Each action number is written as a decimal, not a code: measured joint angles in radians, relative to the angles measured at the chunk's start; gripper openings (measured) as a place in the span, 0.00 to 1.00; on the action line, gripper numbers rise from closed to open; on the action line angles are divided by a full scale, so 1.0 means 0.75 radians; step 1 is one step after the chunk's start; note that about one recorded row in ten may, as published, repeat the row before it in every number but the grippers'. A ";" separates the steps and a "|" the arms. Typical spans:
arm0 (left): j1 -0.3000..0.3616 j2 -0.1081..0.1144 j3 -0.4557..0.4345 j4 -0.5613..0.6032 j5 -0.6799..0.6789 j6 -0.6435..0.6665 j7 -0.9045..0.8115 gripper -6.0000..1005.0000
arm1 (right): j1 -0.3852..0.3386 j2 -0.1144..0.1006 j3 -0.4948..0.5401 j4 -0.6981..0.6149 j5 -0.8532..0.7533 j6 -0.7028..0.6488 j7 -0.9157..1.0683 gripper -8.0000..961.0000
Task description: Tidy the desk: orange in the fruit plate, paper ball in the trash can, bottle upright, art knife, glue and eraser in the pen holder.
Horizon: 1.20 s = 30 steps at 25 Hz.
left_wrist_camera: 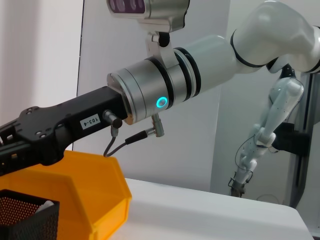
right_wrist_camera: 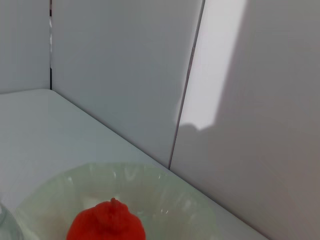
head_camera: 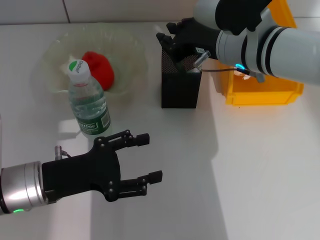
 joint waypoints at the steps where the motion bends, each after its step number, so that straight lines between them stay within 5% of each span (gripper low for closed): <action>1: 0.001 0.000 0.000 0.000 0.000 0.000 0.000 0.80 | -0.008 0.000 -0.003 -0.011 0.000 0.000 0.000 0.22; 4: 0.001 0.002 0.000 0.000 -0.002 0.002 0.000 0.80 | -0.068 0.000 -0.009 -0.094 0.000 -0.004 0.000 0.25; 8: 0.002 0.002 0.000 0.001 -0.002 0.005 0.000 0.80 | -0.147 -0.001 -0.010 -0.210 0.000 -0.015 0.000 0.42; 14: 0.004 0.002 0.000 0.003 -0.004 0.006 -0.006 0.80 | -0.395 -0.003 0.013 -0.538 0.046 -0.066 -0.010 0.63; 18: 0.004 0.003 0.000 0.007 -0.005 0.007 -0.010 0.80 | -0.524 -0.002 0.138 -0.612 0.366 -0.129 -0.221 0.72; 19: 0.005 0.004 0.000 0.012 -0.005 0.010 -0.011 0.80 | -0.557 -0.002 0.248 -0.579 0.684 -0.234 -0.445 0.74; 21: 0.005 0.004 -0.001 0.012 -0.005 0.010 -0.011 0.80 | -0.568 -0.003 0.318 -0.540 0.853 -0.309 -0.582 0.78; 22: 0.004 0.004 -0.002 0.013 -0.005 0.010 -0.012 0.80 | -0.578 -0.003 0.451 -0.407 1.192 -0.543 -0.884 0.78; 23: 0.004 0.004 -0.002 0.013 -0.005 0.010 -0.012 0.80 | -0.578 -0.003 0.451 -0.407 1.192 -0.543 -0.884 0.78; 24: 0.004 0.004 -0.004 0.014 -0.006 0.010 -0.012 0.80 | -0.572 -0.003 0.590 -0.185 1.480 -0.872 -1.183 0.78; 25: 0.004 0.004 -0.005 0.014 -0.006 0.011 -0.012 0.80 | -0.572 -0.003 0.590 -0.185 1.480 -0.872 -1.183 0.78; 27: 0.004 0.004 -0.008 0.015 -0.006 0.012 -0.013 0.80 | -0.527 -0.005 0.791 0.131 1.674 -1.301 -1.447 0.78; 30: 0.004 0.005 -0.013 0.015 -0.007 0.016 -0.014 0.80 | -0.482 -0.008 0.958 0.345 1.676 -1.546 -1.567 0.78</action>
